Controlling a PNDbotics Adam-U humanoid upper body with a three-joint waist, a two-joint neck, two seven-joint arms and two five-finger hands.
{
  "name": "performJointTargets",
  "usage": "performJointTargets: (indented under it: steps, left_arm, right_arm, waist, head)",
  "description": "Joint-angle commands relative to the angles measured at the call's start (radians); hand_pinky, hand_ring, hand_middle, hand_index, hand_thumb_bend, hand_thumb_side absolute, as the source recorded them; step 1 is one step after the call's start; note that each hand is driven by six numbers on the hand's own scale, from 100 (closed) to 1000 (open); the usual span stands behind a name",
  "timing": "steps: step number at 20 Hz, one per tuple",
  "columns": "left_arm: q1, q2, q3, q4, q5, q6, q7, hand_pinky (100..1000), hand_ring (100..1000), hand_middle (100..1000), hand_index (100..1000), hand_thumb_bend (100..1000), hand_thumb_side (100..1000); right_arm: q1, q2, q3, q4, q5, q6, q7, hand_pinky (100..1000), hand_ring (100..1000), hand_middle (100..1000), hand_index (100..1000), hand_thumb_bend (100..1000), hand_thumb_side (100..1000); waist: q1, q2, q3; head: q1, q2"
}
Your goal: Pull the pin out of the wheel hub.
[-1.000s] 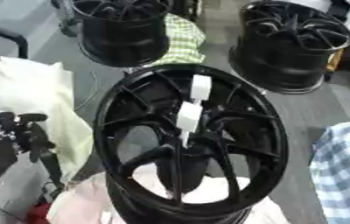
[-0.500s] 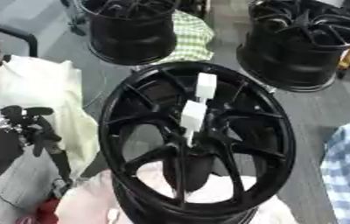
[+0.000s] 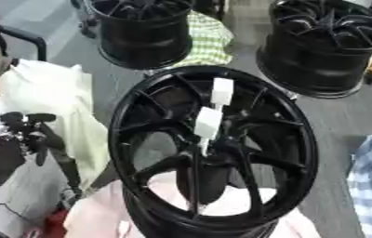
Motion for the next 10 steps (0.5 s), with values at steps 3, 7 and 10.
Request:
performJointTargets:
  steps: [3,7,10]
  left_arm:
    - [-0.005,0.006,-0.006,-0.011,0.01,0.001,-0.001,735,329,536,829,100,928]
    - [-0.005,0.006,-0.006,-0.014,0.013,0.003,-0.001,735,331,536,829,100,928]
    - [-0.005,0.006,-0.006,-0.015,0.014,0.004,-0.001,735,331,536,829,100,928]
  right_arm:
    - [-0.048,0.048,0.108,0.06,0.028,-0.034,0.101,721,679,742,860,242,203]
    - [-0.054,0.057,0.131,0.079,0.03,-0.054,0.125,720,678,741,859,240,202]
    - [-0.054,0.057,0.132,0.083,0.03,-0.058,0.127,720,678,741,859,240,202]
  waist:
    - [0.003,-0.007,0.0]
    - [0.003,-0.007,0.0]
    - [0.003,-0.007,0.0]
  head:
    - [-0.006,-0.002]
    - [-0.003,-0.002]
    - [-0.003,-0.002]
